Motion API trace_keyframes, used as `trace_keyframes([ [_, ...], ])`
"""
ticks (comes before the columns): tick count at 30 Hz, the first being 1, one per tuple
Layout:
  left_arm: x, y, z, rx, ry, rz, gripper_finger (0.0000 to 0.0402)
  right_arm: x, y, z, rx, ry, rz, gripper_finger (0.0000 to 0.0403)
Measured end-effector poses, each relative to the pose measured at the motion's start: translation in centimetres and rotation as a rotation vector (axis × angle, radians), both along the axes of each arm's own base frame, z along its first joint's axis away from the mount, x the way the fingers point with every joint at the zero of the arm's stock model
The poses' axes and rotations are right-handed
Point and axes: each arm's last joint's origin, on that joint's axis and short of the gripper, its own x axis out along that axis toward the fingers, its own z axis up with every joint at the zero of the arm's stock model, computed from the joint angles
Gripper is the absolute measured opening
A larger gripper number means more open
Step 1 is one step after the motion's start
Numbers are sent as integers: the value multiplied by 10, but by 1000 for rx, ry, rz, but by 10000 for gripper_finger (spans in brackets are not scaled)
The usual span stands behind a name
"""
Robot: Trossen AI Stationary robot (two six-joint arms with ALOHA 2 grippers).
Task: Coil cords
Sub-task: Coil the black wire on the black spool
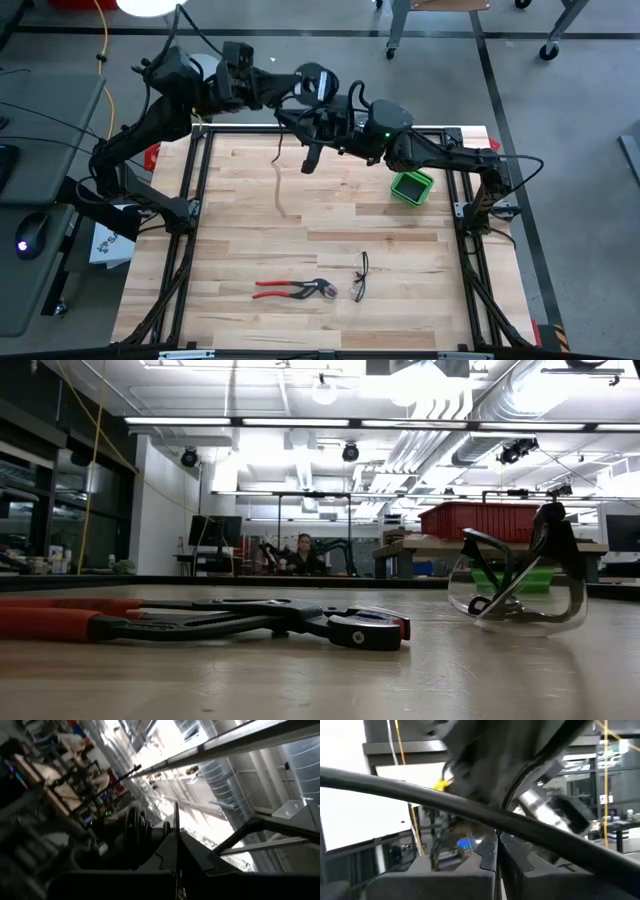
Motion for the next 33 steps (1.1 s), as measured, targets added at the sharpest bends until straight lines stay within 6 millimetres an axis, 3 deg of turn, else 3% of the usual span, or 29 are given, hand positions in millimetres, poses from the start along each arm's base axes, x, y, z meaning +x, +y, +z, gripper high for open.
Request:
trace_keyframes([
  [8,0,-12,-1,-1,23,-9,0,-2,-4,4,-6,-35,17,0],
  [18,-24,-4,9,61,-12,100,0,-1,-3,-1,-13,37,28,0],
  [33,-40,-4,2,98,126,153,0,-32,-12,12,-102,178,-95,0],
])
